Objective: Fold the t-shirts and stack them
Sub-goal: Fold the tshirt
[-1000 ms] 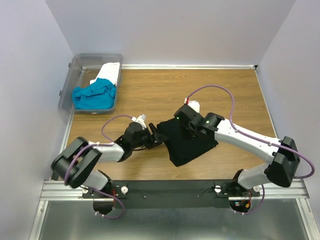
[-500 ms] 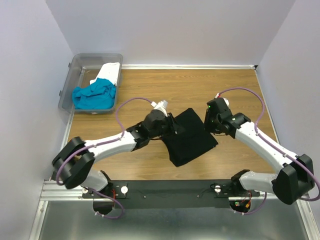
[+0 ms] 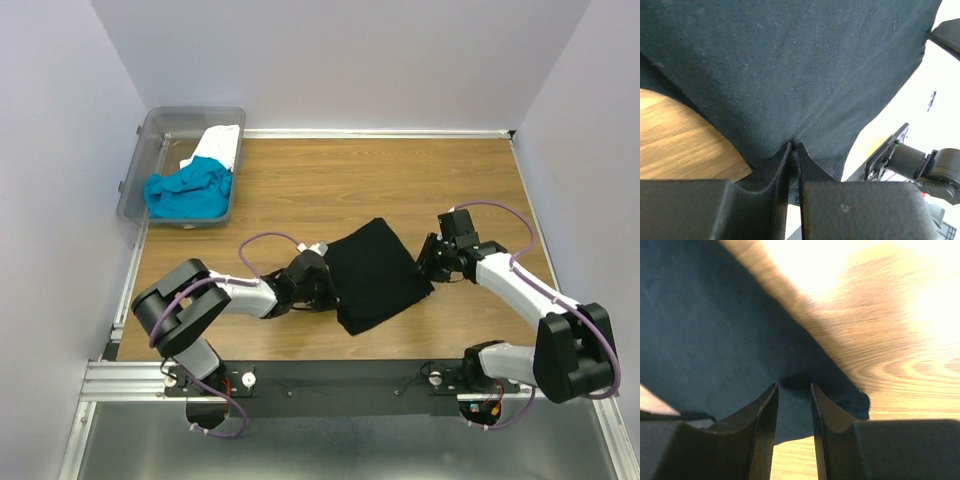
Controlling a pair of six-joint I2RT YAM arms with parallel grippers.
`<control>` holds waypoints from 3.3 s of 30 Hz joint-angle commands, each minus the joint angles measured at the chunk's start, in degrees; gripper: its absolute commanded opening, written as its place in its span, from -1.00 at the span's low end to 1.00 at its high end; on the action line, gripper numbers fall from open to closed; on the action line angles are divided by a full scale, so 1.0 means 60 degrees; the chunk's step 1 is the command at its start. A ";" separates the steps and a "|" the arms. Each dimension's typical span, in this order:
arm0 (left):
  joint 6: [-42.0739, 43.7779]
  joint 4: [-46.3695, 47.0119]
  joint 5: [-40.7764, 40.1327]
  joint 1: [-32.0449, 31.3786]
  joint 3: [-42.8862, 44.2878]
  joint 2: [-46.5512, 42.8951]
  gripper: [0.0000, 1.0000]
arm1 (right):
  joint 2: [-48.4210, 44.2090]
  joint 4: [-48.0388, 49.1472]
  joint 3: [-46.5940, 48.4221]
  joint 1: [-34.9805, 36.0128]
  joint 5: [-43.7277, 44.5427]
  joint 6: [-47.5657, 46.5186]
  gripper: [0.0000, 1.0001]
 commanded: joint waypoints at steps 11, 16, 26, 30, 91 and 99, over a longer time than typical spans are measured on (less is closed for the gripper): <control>0.4805 -0.3363 0.0014 0.2617 0.3561 0.0502 -0.24 | -0.0433 0.1189 0.0348 -0.0054 -0.3345 -0.0168 -0.22; 0.4514 -0.3453 0.0204 0.1855 0.3681 -0.0436 -0.17 | -0.0258 0.2357 -0.0091 -0.0054 -0.3812 -0.0007 -0.29; 0.3255 -0.1143 0.0498 0.2219 0.1237 0.0528 -0.67 | 0.1118 0.5069 -0.1964 -0.0652 -0.4941 0.0257 -0.34; 0.2683 -0.0187 0.1010 0.2572 0.0210 0.0866 -0.77 | 0.1529 0.5848 -0.2684 -0.1254 -0.5089 0.0331 -0.35; 0.3679 0.0356 0.3517 0.4007 0.3344 0.3414 -0.41 | 0.7138 0.9582 0.0524 -0.1460 -0.7579 0.0903 -0.30; 0.3854 0.0184 0.3487 0.4242 0.3123 0.3182 -0.43 | 0.6896 0.9541 0.0099 -0.2076 -0.8164 0.0550 -0.32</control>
